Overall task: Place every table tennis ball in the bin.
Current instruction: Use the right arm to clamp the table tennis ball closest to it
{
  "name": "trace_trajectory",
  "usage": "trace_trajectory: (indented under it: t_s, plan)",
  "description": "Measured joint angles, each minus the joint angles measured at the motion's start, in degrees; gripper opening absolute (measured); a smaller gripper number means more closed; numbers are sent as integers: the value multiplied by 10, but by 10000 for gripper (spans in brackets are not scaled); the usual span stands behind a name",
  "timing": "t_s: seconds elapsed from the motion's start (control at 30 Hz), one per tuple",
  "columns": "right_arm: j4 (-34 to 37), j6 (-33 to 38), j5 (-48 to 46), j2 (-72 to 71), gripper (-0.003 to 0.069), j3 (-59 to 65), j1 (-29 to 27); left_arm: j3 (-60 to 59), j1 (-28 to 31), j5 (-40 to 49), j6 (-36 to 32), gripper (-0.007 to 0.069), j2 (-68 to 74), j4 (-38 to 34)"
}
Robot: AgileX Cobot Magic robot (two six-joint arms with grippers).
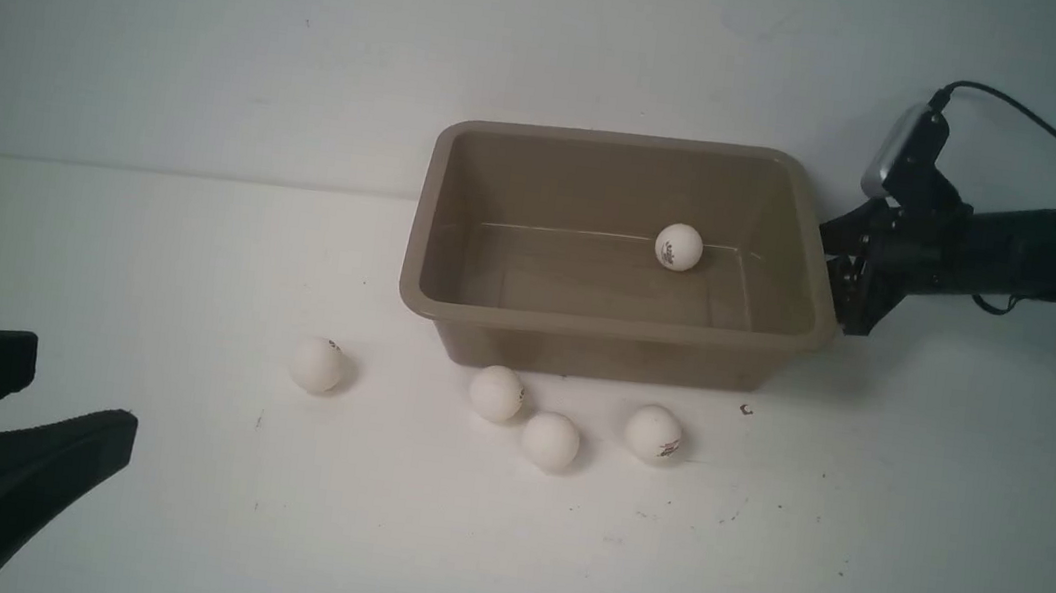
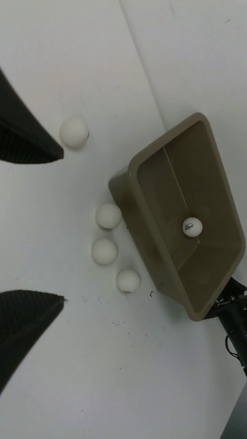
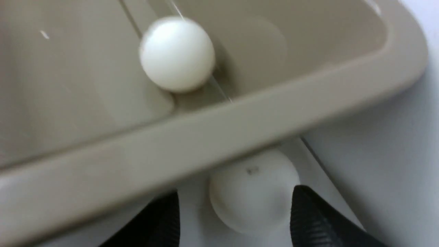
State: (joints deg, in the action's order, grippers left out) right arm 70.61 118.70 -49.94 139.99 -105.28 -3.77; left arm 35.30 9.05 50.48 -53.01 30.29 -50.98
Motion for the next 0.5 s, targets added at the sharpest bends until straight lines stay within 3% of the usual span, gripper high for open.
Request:
trace_trajectory:
  t_s: [0.3,0.43,0.5]
  plan:
    - [9,-3,30,3,357,0,6,0,0,1,1,451,0,0]
    - [34,-3,49,3,254,0,6,0,0,1,1,451,0,0]
    - [44,-3,63,3,154,0,6,0,0,1,1,451,0,0]
